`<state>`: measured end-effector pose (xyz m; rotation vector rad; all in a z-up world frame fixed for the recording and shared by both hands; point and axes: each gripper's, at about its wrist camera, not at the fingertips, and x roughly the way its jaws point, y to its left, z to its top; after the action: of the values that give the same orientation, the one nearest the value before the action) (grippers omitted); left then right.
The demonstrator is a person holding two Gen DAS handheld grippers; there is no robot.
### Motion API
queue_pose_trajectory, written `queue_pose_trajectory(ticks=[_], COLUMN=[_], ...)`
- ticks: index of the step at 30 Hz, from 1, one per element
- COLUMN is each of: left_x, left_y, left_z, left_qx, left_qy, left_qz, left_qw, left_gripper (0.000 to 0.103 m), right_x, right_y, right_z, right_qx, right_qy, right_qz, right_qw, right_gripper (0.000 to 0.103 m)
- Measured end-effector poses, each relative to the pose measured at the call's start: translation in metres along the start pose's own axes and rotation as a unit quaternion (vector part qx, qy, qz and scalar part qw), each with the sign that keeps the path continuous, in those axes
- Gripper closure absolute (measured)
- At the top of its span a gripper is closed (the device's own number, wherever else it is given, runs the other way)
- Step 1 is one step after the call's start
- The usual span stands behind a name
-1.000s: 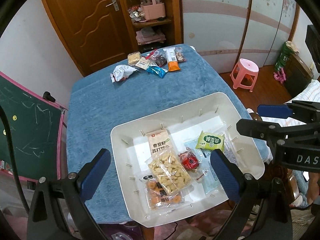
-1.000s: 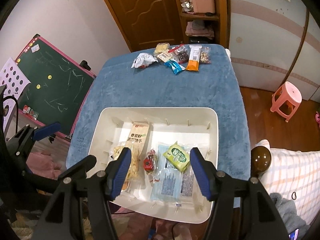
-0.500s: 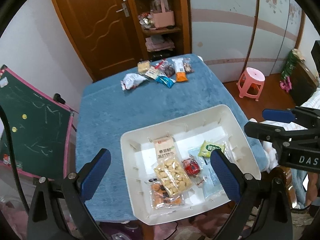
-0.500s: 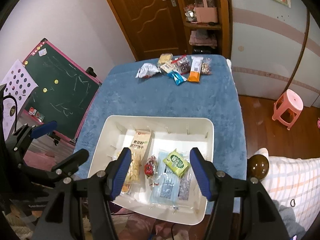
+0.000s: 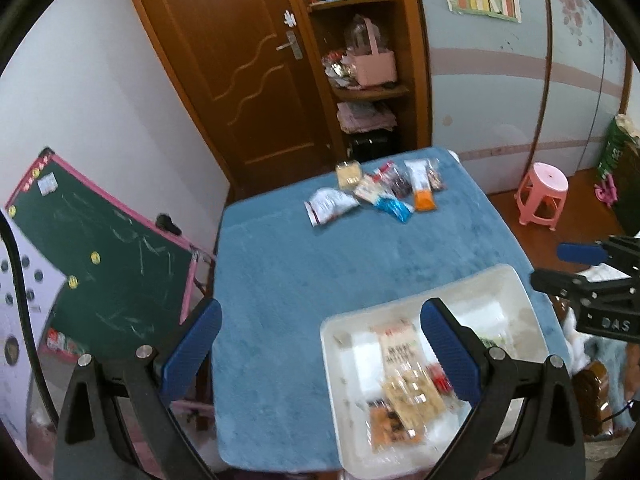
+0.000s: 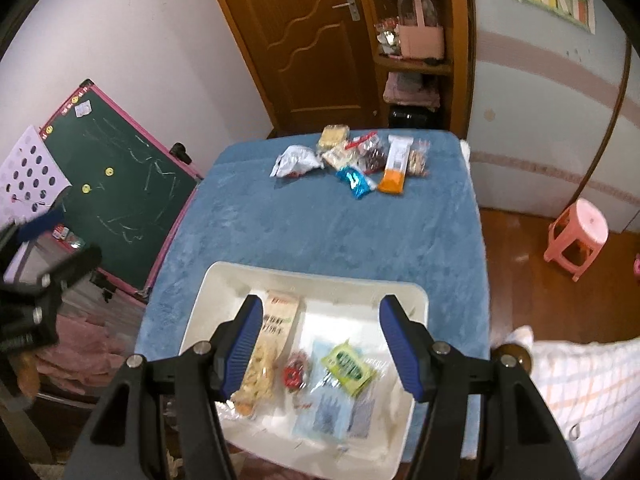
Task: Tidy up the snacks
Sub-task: 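Reach the left tool to the white printed bag while the right tool reaches the blue wrapper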
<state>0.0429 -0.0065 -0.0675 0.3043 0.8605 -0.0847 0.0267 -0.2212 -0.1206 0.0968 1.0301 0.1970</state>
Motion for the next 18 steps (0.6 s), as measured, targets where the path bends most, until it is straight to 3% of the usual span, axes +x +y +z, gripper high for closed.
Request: queue_pose_trajectory(ticks=[4, 10, 13, 18], left_x=[0.018, 0.067, 0.100, 0.191], left_y=[0.013, 0.022, 0.023, 0.017], left_z=[0.036, 0.096, 0.123, 0.162], left_qx=[0.008, 0.066, 0.096, 0.159], left_qy=[-0.011, -0.018, -0.016, 0.010], left_qz=[-0.007, -0.004, -0.004, -0.023], left_qw=[0.9999, 0.9977, 0.9952, 0.9869], left_gripper=[0.004, 0.004, 0.004, 0.004], right_x=[-0.001, 0.013, 0.039, 0.110], right_y=[0.001, -0.008, -0.016, -0.022], right_z=[0.034, 0.105, 0.148, 0.205], right_qx=[-0.024, -0.039, -0.041, -0.050], right_qy=[-0.013, -0.043, -0.051, -0.034], right_qz=[-0.019, -0.038, -0.030, -0.023], right_qw=[0.999, 0.998, 0.997, 0.998], right_gripper=[0.042, 0.042, 0.042, 0.042])
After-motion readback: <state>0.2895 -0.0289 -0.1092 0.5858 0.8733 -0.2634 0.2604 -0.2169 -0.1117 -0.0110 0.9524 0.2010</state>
